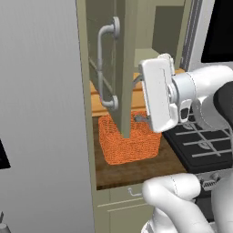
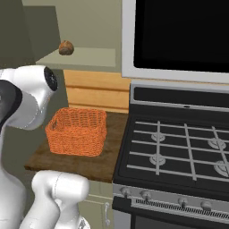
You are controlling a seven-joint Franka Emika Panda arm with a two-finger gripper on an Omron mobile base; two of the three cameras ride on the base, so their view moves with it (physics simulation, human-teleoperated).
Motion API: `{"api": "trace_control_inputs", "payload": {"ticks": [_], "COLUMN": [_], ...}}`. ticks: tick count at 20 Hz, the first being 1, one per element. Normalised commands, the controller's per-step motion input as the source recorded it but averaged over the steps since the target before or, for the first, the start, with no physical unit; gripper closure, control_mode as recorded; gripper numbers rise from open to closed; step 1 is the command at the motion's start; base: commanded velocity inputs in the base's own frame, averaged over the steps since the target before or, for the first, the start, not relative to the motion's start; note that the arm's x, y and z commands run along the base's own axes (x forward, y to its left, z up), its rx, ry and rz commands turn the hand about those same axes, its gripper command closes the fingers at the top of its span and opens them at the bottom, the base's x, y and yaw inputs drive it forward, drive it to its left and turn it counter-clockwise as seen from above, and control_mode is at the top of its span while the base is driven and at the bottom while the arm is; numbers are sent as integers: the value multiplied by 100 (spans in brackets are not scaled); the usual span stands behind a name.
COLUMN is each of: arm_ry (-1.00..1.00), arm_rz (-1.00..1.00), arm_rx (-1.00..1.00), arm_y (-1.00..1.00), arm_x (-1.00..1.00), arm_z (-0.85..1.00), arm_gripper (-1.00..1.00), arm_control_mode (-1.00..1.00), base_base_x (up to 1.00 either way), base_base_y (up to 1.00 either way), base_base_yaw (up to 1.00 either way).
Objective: Open the cabinet, pick up the bread from the cabinet and place it in the basket. Then move the basket to the dining counter.
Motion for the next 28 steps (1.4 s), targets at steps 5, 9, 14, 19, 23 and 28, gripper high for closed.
{"api": "trace_control_inputs", "payload": {"ticks": [5,9,14,19,23,28], "arm_ry": [-2,-4,-5,-12,-26,-29], "arm_rz": [2,0,0,0,2,7], "arm_rx": [-1,-1,0,0,-21,-60], "arm_y": [31,-3,-58,-90,-36,-12], "arm_x": [-18,-9,5,49,22,9], "arm_z": [0,0,0,-1,-17,-86], "arm_gripper": [-100,-100,-100,-100,-100,-100], "arm_control_mode": [-100,-100,-100,-100,-100,-100], "base_base_x": [0,0,0,0,0,0], "base_base_y": [0,0,0,0,0,0], "base_base_yaw": [0,0,0,0,0,0]}}
